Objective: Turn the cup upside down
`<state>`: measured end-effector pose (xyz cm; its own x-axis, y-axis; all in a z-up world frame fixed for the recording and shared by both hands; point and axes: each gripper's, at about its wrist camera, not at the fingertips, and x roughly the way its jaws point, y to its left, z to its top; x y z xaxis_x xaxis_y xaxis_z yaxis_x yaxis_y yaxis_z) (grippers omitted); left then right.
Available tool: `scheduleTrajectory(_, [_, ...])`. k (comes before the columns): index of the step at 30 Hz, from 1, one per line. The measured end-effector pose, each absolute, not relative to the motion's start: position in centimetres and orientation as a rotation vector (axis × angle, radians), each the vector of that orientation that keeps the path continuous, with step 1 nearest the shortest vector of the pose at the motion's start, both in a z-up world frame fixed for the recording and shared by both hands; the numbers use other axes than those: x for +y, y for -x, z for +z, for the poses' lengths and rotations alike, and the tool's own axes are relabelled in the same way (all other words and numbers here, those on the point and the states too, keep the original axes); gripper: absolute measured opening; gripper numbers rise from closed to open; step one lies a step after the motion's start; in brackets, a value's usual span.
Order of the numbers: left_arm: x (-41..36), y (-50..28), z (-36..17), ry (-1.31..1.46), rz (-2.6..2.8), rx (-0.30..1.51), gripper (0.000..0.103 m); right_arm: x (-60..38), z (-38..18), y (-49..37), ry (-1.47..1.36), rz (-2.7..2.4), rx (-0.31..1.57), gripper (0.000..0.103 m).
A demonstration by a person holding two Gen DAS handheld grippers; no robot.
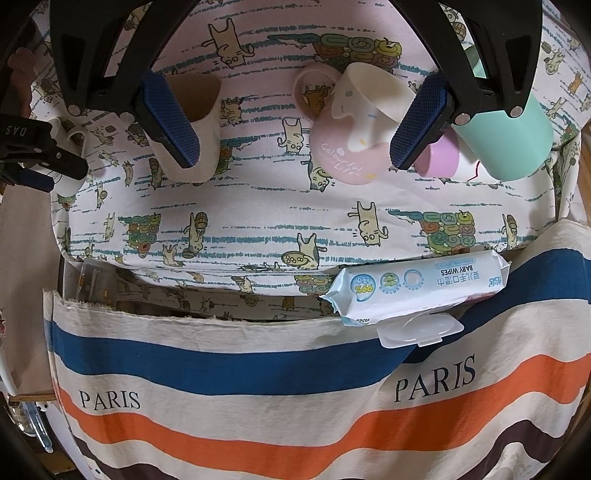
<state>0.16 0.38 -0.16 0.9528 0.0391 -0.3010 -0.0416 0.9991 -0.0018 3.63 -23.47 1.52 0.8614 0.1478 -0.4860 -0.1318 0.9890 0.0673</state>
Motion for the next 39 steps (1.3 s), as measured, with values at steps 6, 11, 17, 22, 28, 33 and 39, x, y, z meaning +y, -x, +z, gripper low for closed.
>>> scheduleTrajectory(6, [1.1,0.1,2.0,0.021,0.018,0.382,0.102,-23.8,3.6,-3.5,0.026,0.127,0.515,0.102])
scheduleTrajectory(11, [1.1,0.2,5.0,0.002,0.05,0.408,0.102,-23.7,7.0,-2.6,0.006,0.131,0.486,0.102])
scheduleTrajectory(17, [0.6,1.1,7.9,-0.015,0.032,0.364,0.102,-21.8,9.3,-2.2,0.045,0.141,0.479,0.102])
scheduleTrajectory(22, [0.0,1.4,9.8,-0.004,0.031,0.328,0.102,-19.8,10.5,-1.8,0.094,0.138,0.431,0.102])
scheduleTrajectory(28, [-0.3,0.6,10.0,0.014,0.038,0.366,0.102,-18.9,10.6,-2.0,0.084,0.17,0.424,0.102])
scheduleTrajectory(33, [0.0,-0.3,8.7,0.058,0.038,0.422,0.102,-19.1,9.4,-2.9,0.044,0.188,0.458,0.102])
scheduleTrajectory(39, [-0.6,-1.2,7.7,0.041,0.026,0.467,0.102,-19.8,8.3,-3.8,0.021,0.169,0.47,0.102])
